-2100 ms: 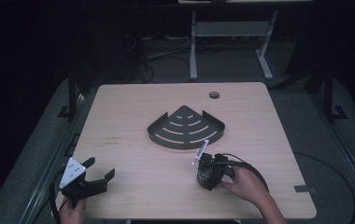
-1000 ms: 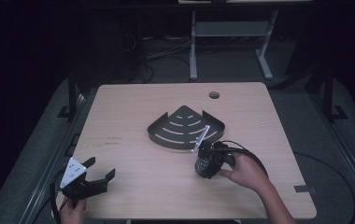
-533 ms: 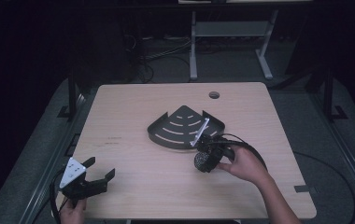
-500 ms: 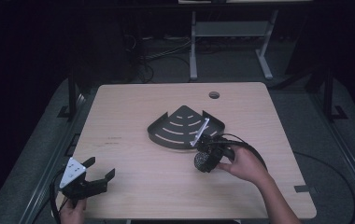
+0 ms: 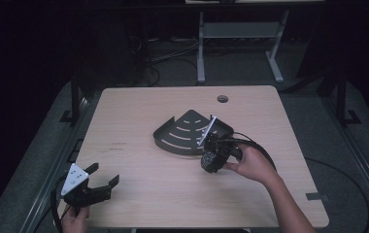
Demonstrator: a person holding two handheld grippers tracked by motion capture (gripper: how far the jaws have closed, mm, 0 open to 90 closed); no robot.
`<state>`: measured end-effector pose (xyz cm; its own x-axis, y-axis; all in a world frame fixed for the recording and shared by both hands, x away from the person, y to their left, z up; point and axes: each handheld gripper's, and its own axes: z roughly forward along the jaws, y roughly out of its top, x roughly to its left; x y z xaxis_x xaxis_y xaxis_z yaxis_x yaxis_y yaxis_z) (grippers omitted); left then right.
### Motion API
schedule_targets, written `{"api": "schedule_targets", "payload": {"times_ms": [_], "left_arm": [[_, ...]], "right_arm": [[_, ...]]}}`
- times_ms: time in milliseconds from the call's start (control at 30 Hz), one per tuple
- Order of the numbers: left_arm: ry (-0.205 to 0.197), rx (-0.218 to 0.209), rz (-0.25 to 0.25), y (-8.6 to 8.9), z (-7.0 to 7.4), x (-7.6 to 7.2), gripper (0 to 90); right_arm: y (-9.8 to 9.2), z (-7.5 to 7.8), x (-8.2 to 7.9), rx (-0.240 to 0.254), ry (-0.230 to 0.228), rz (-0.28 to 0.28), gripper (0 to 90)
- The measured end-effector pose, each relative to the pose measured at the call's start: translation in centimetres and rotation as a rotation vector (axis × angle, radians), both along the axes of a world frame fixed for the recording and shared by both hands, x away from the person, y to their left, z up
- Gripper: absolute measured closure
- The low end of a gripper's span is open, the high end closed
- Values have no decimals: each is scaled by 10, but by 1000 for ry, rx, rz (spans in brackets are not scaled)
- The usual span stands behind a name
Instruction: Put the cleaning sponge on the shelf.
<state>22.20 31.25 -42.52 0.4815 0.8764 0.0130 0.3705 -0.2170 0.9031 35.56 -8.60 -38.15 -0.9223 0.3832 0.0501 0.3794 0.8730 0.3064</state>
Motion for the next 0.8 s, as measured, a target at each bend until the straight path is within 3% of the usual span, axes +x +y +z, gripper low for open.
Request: {"api": "schedule_targets", "payload": {"times_ms": [500,800], "left_arm": [[-2,4,-2,-1,0,1,132],[-1,4,-4,-1,0,1,133]], "right_arm": [[3,15,11,-14,-29,-5,321],[5,18,22,-18,-14,-7,321]]}}
